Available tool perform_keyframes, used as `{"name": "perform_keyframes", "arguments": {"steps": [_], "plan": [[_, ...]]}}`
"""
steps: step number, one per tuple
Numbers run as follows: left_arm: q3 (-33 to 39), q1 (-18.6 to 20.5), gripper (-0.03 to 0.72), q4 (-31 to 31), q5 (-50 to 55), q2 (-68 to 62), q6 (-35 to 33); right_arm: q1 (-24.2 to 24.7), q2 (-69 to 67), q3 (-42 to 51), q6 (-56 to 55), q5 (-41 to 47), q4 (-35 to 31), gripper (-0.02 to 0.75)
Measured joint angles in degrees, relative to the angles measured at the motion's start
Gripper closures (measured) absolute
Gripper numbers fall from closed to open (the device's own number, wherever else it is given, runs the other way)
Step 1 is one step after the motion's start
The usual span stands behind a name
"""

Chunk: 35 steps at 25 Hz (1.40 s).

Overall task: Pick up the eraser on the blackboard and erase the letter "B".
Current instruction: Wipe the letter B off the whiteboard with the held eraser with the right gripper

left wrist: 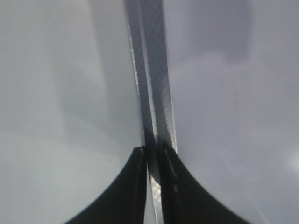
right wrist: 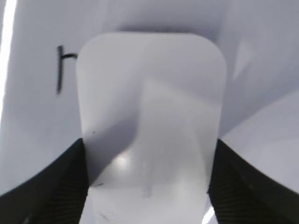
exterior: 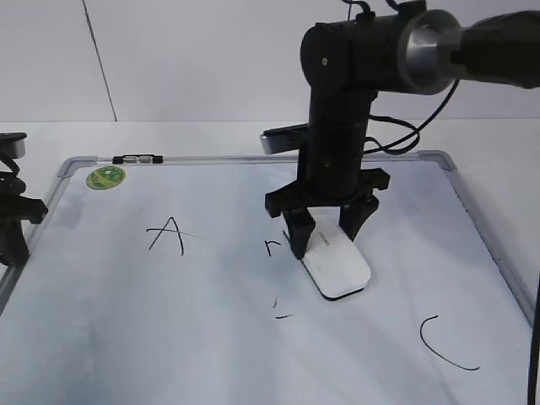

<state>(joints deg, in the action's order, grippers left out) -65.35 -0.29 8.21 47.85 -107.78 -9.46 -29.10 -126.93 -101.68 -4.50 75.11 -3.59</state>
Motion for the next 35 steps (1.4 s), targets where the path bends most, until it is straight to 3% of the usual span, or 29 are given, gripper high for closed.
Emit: {"name": "perform_keyframes", "arguments": {"steps": [6,16,22,35], "plan": [[0.0,0.0,0.639,0.0,0.0,0.0,0.0,4.1,-0.4,-1.5,-0.8,-1.9,2.1,0.216],[0.0,0.0,0.639,-0.1,0.0,0.0,0.0,3.4,-1.7,-2.8,1.7,-1.5,0.4,0.216],[0.0,0.0,0.639,-0.2,0.2,0.0,0.0,-0.9,-3.9,-7.2,4.5,0.0,3.6,0.216],[0.0,0.0,0.639,-0.5,0.6,0.0,0.0,-12.0,-5.0,-8.9,5.4,-3.6,1.2,0.216]]}}
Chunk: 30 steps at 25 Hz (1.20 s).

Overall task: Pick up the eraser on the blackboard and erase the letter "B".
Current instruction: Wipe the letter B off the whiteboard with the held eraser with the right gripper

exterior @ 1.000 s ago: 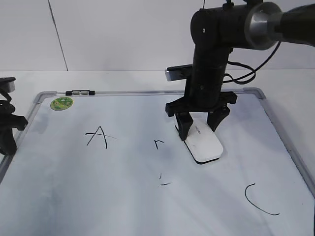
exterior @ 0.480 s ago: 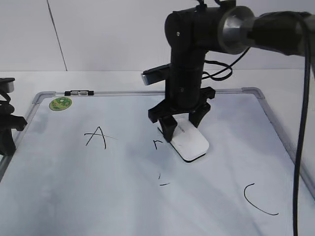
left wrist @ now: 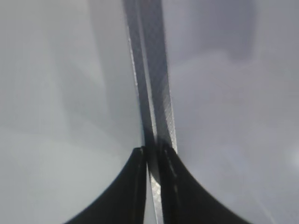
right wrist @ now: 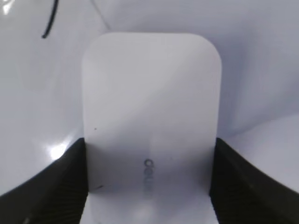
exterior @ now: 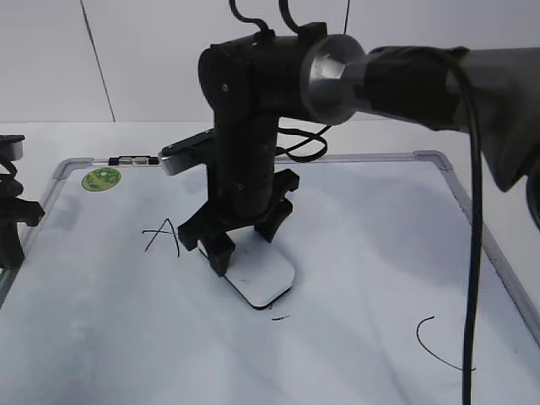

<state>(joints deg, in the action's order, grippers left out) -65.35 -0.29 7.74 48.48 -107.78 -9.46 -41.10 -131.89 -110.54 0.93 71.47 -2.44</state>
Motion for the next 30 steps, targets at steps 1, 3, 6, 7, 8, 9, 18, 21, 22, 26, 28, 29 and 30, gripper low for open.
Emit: {"name": "perform_keyframes", "arguments": {"steps": [1,3,6,7,8,9,18,21,22,26,28,29,30], "plan": [[0.0,0.0,0.639,0.0,0.1,0.0,0.0,-0.6,0.0,0.0,0.0,0.0,0.0,0.216],[0.0,0.0,0.638,-0.1,0.2,0.0,0.0,-1.8,0.0,0.0,0.0,-0.2,0.0,0.216],[0.0,0.0,0.638,-0.2,0.4,0.0,0.0,-2.1,-0.1,0.0,0.0,-0.2,0.0,0.216],[0.0,0.0,0.638,-0.3,0.4,0.0,0.0,-2.1,-0.1,0.0,0.0,-0.2,0.0,0.216],[0.0,0.0,0.638,-0.3,0.4,0.0,0.0,-2.0,-0.1,0.0,0.0,-0.2,0.1,0.216],[0.0,0.0,0.638,-0.3,0.4,0.0,0.0,-1.6,-0.1,0.0,0.0,-0.2,0.1,0.216],[0.0,0.0,0.639,-0.1,0.3,0.0,0.0,7.1,-0.1,0.0,-1.2,-0.3,-4.3,0.217],[0.0,0.0,0.639,-0.1,0.3,0.0,0.0,11.7,-0.1,0.0,-2.1,-1.0,-0.6,0.217],[0.0,0.0,0.639,-0.1,0.3,0.0,0.0,12.9,-0.1,0.0,-2.6,-1.2,0.6,0.217],[0.0,0.0,0.639,-0.1,0.3,0.0,0.0,16.4,-0.1,-0.1,-2.9,-1.4,1.1,0.217],[0.0,0.0,0.639,-0.1,0.3,0.0,0.0,16.9,0.1,-0.1,-3.0,-1.4,1.1,0.217],[0.0,0.0,0.639,-0.1,0.3,0.0,0.0,16.9,0.5,-0.1,-3.0,-1.4,1.0,0.217],[0.0,0.0,0.639,-0.1,0.3,0.0,0.0,16.9,0.8,0.0,-3.0,-1.5,0.8,0.217]]}}
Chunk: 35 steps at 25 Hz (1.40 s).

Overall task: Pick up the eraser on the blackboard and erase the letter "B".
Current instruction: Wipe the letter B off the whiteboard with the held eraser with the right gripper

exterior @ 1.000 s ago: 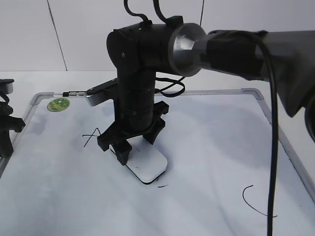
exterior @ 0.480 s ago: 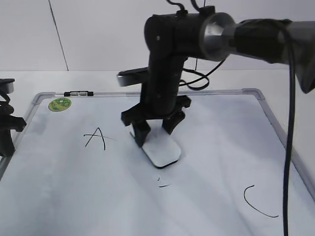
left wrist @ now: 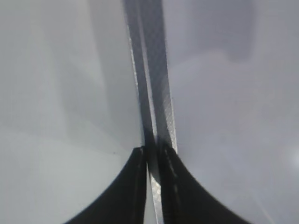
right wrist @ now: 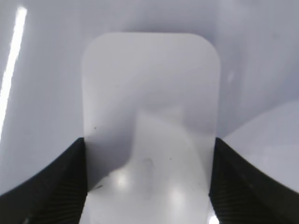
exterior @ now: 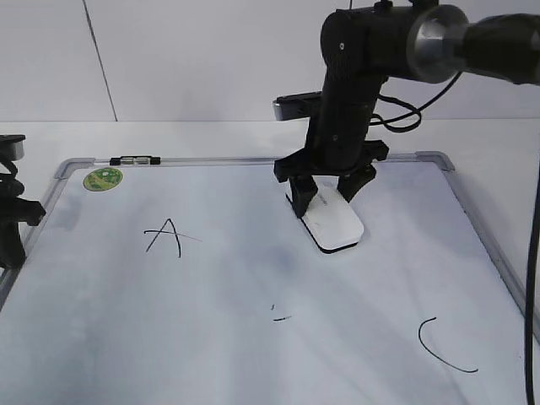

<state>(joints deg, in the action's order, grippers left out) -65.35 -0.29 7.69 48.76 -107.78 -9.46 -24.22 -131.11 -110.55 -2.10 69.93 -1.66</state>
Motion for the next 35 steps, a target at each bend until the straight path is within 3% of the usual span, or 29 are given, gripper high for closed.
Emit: {"name": "perform_keyframes", "arguments": {"steps": [9,24,30,35], "plan": [[0.0,0.0,0.639,0.0,0.2,0.0,0.0,-1.5,7.4,2.3,0.5,0.2,1.2,0.217],[0.0,0.0,0.639,0.1,0.2,0.0,0.0,-18.0,16.3,13.9,0.6,0.2,0.1,0.218],[0.0,0.0,0.639,0.1,0.2,0.0,0.0,-22.3,16.3,18.9,0.4,0.1,0.1,0.218],[0.0,0.0,0.639,0.1,0.2,0.0,0.0,-22.9,16.3,23.8,0.3,-6.1,0.4,0.218]]}}
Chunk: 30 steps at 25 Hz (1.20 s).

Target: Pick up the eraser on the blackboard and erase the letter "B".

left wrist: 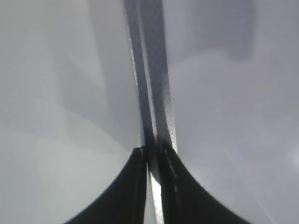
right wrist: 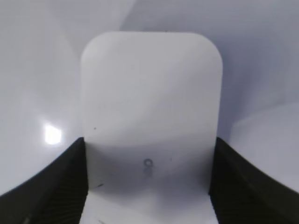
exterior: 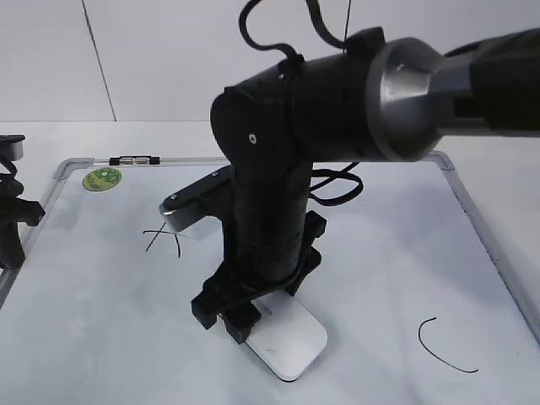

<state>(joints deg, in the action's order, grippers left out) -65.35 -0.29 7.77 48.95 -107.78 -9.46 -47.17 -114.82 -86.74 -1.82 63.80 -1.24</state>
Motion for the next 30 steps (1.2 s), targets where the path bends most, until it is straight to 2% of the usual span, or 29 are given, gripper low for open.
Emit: {"name": "perform_keyframes", "arguments": {"steps": [3,6,20,26,30], "plan": [[0.0,0.0,0.639,0.0,0.0,0.0,0.0,0.0,0.0,3.5,0.0,-5.1,1.2,0.218],[0.0,0.0,0.639,0.0,-0.1,0.0,0.0,0.0,0.0,4.8,-0.1,-6.5,1.6,0.218],[0.0,0.0,0.639,0.0,-0.1,0.0,0.0,0.1,-1.9,4.0,-0.3,-4.5,2.0,0.218],[0.0,0.0,0.639,0.0,-0.2,0.0,0.0,2.1,-1.9,4.0,0.1,-4.5,0.4,0.218],[0.0,0.0,0.639,0.1,-0.2,0.0,0.0,5.2,-2.0,4.0,-1.5,-5.0,0.6,0.218]]}}
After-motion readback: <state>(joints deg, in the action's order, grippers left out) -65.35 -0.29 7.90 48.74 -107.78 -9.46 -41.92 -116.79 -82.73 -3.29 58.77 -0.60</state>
